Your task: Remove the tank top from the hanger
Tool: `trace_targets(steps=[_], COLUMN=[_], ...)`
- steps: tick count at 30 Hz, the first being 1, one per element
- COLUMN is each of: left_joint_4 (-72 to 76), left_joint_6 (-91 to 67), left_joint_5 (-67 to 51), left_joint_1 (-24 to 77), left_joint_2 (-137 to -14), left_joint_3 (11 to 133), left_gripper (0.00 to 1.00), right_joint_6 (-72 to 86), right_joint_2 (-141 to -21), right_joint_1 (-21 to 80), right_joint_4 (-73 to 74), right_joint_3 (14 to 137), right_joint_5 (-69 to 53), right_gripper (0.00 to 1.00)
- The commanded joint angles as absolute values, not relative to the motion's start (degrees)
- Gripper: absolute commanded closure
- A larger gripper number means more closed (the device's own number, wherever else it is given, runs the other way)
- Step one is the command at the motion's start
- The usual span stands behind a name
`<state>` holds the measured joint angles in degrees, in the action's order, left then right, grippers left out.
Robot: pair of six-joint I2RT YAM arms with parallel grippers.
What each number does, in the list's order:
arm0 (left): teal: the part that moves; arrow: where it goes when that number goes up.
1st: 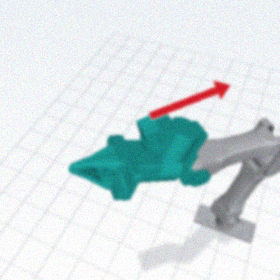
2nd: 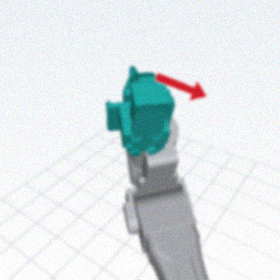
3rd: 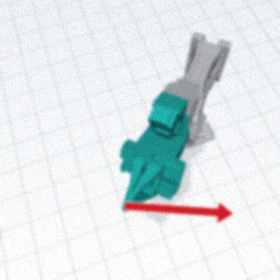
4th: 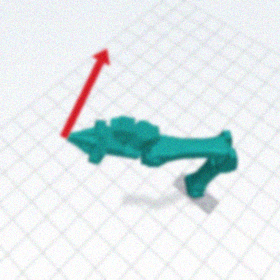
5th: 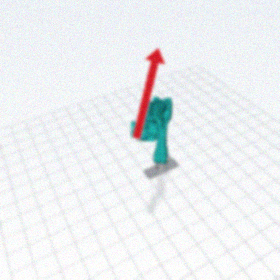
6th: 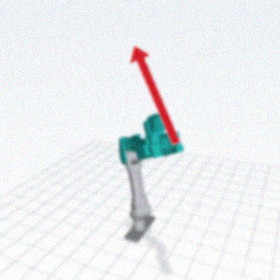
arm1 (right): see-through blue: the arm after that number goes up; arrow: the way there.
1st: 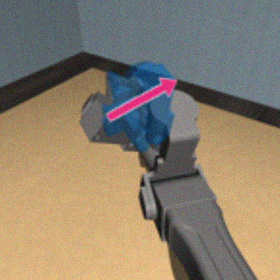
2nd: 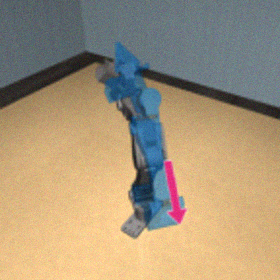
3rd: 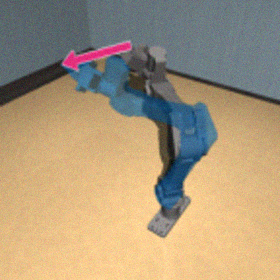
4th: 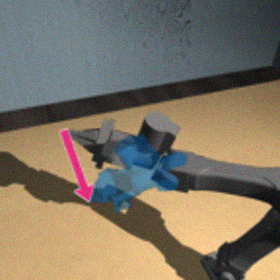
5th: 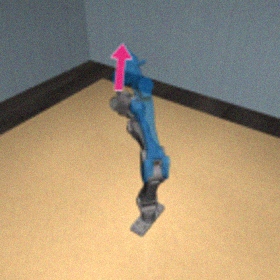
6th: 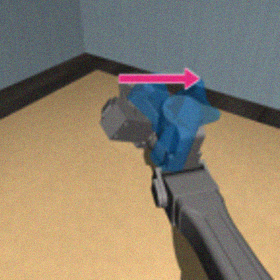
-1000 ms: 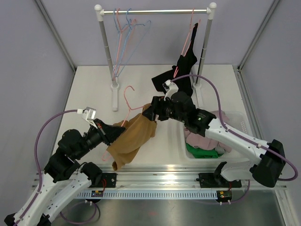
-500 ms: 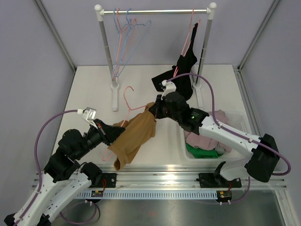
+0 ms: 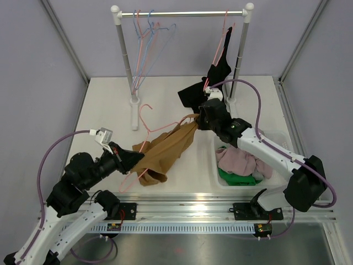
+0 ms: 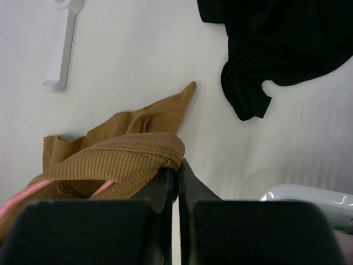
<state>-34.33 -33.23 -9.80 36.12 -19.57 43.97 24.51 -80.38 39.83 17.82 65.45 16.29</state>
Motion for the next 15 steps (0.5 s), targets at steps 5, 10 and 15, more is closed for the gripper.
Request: trace_targets(steps=[5, 10, 15], left_joint_4=[-26.8, -16.3, -6.6], left_joint_6=[-33.7, -34.9, -36.4], left_joint_5=[-16.4, -22.3, -26.0], left_joint_1=[36.3, 36.3, 36.3], left_joint_2=[-17.7, -21.2, -25.1], left_joint_3=[48.8, 48.8, 48.1], left_gripper=[1.0, 1.0, 1.0], right_joint_6=[22.1, 25.0, 24.3], right_joint_2=[-75.6, -67.6, -63.8], right_joint_1=[37.7, 37.7, 37.3], right_joint_4=[16.5, 13.3, 19.3], right_joint_3=[63.9, 61.3, 64.1], right_joint_5=[5.7, -8.9, -3.4], right_gripper=[1.0, 1.0, 1.0])
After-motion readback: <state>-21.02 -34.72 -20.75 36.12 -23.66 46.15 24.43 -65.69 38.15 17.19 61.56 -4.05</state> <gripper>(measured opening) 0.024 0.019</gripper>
